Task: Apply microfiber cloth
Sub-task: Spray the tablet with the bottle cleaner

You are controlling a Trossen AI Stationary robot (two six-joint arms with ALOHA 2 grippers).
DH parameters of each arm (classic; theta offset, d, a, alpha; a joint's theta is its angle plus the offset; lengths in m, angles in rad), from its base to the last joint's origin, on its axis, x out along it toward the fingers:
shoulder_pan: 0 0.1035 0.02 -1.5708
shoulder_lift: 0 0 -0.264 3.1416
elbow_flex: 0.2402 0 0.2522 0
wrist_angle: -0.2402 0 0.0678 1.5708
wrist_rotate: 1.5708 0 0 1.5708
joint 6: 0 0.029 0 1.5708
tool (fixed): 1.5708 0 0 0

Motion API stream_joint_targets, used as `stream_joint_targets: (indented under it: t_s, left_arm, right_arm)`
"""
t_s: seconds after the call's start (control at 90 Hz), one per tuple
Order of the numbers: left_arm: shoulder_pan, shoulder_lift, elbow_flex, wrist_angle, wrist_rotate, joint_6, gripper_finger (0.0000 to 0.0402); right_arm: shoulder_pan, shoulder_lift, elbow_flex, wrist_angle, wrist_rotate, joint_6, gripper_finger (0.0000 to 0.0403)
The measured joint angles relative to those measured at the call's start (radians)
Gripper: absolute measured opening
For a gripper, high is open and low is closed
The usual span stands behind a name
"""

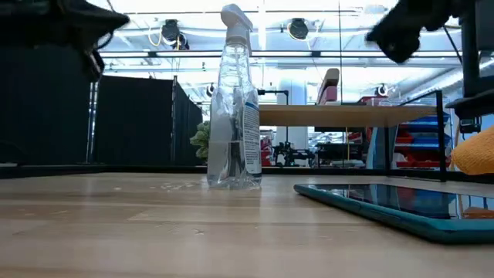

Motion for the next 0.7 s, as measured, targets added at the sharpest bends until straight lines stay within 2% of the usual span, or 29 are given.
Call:
stream_joint_targets:
  t_s: [0.067, 0.133, 0.256, 0.378, 0.511, 0.7]
  left_arm:
    - [-0.017, 0.156, 0.067, 0.007, -0.005, -0.048, 0.0]
    - [-0.04, 0.299, 0.131, 0.0, -0.005, -0.098, 0.0]
    - [-0.09, 0.541, 0.24, 0.007, 0.031, -0.179, 0.0]
    - [-0.139, 0.751, 0.309, -0.001, 0.046, -0.276, 0.0]
    - [-0.168, 0.932, 0.357, 0.035, 0.046, -0.336, 0.0]
    - [-0.167, 1.169, 0.365, 0.303, 0.029, -0.352, 0.0]
  right_arm:
    - [-0.001, 0.082, 0.017, -0.078, -0.03, 0.202, 0.006]
    - [-0.001, 0.154, 0.014, -0.043, -0.089, 0.323, 0.0087]
    - [0.022, 0.277, 0.005, 0.072, -0.184, 0.422, 0.0137]
    - [0.065, 0.373, 0.004, 0.083, -0.184, 0.5, 0.0174]
    - [0.118, 0.435, 0.003, 0.097, -0.175, 0.548, 0.0197]
    - [0.188, 0.487, -0.023, 0.149, -0.114, 0.666, 0.0205]
